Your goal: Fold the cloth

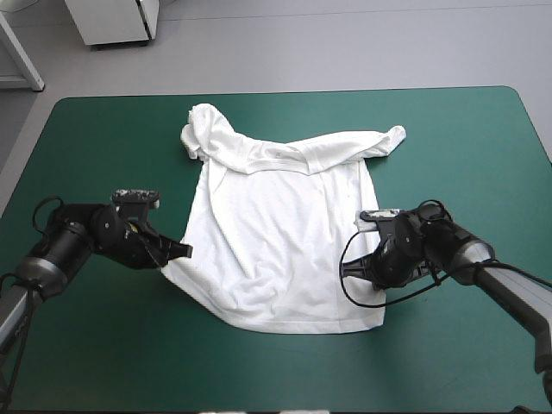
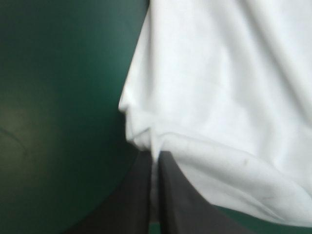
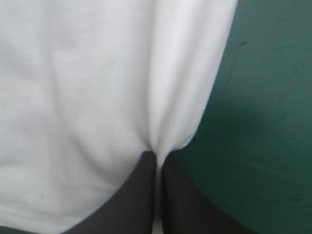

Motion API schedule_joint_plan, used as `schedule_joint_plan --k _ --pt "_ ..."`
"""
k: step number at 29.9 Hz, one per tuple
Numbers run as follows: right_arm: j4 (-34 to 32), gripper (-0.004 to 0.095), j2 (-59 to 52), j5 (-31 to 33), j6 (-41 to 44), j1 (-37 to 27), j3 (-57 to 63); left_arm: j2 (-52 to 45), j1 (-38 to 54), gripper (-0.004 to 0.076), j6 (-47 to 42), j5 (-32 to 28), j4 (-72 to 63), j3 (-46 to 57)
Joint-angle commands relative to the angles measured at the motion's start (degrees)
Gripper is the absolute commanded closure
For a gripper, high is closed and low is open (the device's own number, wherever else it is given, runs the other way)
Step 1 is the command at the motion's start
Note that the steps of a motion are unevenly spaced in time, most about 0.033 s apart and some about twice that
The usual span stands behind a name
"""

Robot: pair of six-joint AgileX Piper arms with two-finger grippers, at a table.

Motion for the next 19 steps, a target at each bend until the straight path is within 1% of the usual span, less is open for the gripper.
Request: schedule_joint_plan --k 1,5,8,10,13,19 --pt "-3.57 0.0925 -6.97 3.22 -0.08 0.03 -6.82 -1.35 -0.16 0.0746 1.71 2.13 -1.08 -9.0" --pt "-9.06 0.0925 -12.13 8.25 -0.08 -0.07 -16.17 -1.35 -0.16 0.0746 2.76 5.84 -2.28 -18.58" --pt "-12.25 0.0925 -14.3 10.53 -0.33 -0.07 -24.26 -1.35 -0.16 0.0746 4.02 8.55 -3.11 -25.87" --pt "-13.29 0.0925 -14.92 11.3 -1.57 -0.07 -29.48 -1.35 -0.16 0.0746 4.7 10.28 -3.76 -30.22" --pt "-14.37 0.0925 -14.75 12.39 -4.66 -0.07 -40.43 -1.35 -0.16 0.0746 5.63 12.18 -4.29 -39.25" --pt "-16.84 0.0924 -13.04 12.52 -9.14 -0.07 -60.44 -1.35 -0.16 0.0746 5.63 12.47 -5.39 -57.72"
